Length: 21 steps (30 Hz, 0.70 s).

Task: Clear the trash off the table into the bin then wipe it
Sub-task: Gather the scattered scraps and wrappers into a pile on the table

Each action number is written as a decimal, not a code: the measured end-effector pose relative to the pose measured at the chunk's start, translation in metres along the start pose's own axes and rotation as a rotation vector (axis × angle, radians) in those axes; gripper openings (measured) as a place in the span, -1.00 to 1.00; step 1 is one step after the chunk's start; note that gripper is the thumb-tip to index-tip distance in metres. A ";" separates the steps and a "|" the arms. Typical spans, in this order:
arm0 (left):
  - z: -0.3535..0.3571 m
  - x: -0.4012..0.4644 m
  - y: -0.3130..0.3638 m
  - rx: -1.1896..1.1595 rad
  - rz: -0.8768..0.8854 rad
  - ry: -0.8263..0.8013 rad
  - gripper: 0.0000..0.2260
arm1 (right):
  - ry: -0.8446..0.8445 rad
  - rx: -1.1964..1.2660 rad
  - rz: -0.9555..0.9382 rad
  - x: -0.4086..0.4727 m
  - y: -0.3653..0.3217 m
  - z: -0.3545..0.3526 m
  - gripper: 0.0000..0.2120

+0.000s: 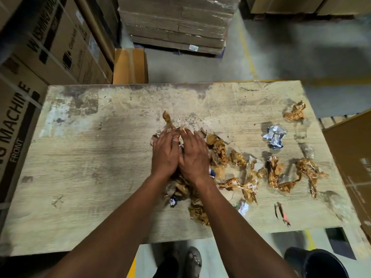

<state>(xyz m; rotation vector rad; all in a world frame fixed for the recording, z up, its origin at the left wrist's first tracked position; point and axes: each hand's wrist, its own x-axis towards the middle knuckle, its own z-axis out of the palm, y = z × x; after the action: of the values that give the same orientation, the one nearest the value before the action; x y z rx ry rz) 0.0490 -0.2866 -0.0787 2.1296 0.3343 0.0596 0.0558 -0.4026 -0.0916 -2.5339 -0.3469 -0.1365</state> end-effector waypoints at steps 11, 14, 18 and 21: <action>-0.001 0.002 0.006 0.065 -0.008 0.141 -0.71 | -0.045 -0.111 0.030 0.001 0.003 0.013 -0.47; -0.013 0.007 0.011 0.233 0.066 0.265 -0.71 | -0.066 -0.115 0.047 -0.001 0.000 0.011 -0.41; -0.014 0.036 0.012 0.288 0.038 0.246 -0.65 | -0.068 -0.114 0.044 0.000 0.001 0.011 -0.42; -0.010 0.063 0.002 0.266 -0.053 0.024 -0.52 | -0.072 -0.093 0.062 0.002 0.002 0.014 -0.42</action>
<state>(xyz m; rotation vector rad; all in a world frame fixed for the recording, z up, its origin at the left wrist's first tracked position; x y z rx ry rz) 0.1082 -0.2634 -0.0770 2.3827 0.4331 0.0099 0.0583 -0.3967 -0.1040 -2.6435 -0.2954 -0.0383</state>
